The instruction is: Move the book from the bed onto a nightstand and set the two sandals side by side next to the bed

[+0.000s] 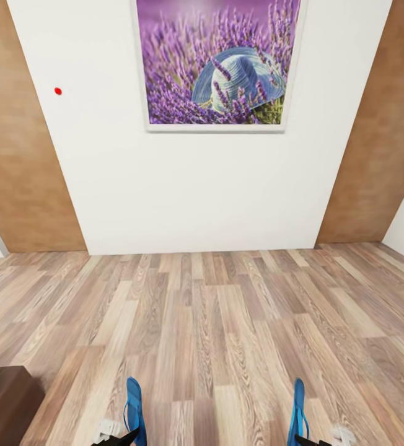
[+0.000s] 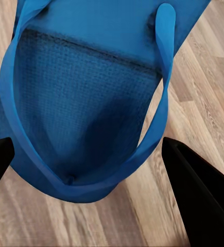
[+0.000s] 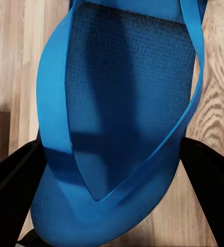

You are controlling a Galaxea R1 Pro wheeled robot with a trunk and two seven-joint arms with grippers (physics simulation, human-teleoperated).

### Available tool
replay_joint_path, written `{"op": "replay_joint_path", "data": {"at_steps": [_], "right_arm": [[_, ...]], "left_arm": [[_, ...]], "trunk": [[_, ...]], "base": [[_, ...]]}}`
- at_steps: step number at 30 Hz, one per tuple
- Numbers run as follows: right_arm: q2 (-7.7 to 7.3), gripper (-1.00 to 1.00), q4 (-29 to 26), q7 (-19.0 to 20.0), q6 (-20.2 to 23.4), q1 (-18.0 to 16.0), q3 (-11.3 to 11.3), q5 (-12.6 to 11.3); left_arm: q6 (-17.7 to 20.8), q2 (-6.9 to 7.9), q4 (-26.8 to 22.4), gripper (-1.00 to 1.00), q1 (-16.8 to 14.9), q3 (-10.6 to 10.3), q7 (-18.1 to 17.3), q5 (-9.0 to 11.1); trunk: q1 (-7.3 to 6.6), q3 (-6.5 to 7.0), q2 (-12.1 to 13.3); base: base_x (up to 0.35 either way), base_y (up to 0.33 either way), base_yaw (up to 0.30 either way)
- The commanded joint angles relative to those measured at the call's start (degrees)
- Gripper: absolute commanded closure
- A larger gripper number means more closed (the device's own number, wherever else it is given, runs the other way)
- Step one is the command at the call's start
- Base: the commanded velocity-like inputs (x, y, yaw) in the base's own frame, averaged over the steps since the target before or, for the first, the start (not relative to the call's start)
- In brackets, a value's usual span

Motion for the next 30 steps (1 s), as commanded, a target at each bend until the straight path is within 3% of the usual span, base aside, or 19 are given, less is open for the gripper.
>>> {"op": "replay_joint_path", "data": {"at_steps": [1,30], "right_arm": [[-0.03,1.00,0.0,0.1,0.3,0.0,0.2,-0.6],[0.05,1.00,0.0,0.1,0.2,0.0,0.3,-0.6]], "left_arm": [[-0.5,-0.05,0.0,1.00,-0.1,0.4,-0.2,-0.6],[-0.4,-0.08,0.0,1.00,-0.1,0.4,-0.2,-0.6]], "trunk": [[0.02,-0.05,0.0],[0.02,-0.05,0.0]], "base": [[0.322,0.002,0.000],[0.323,0.000,0.000]]}}
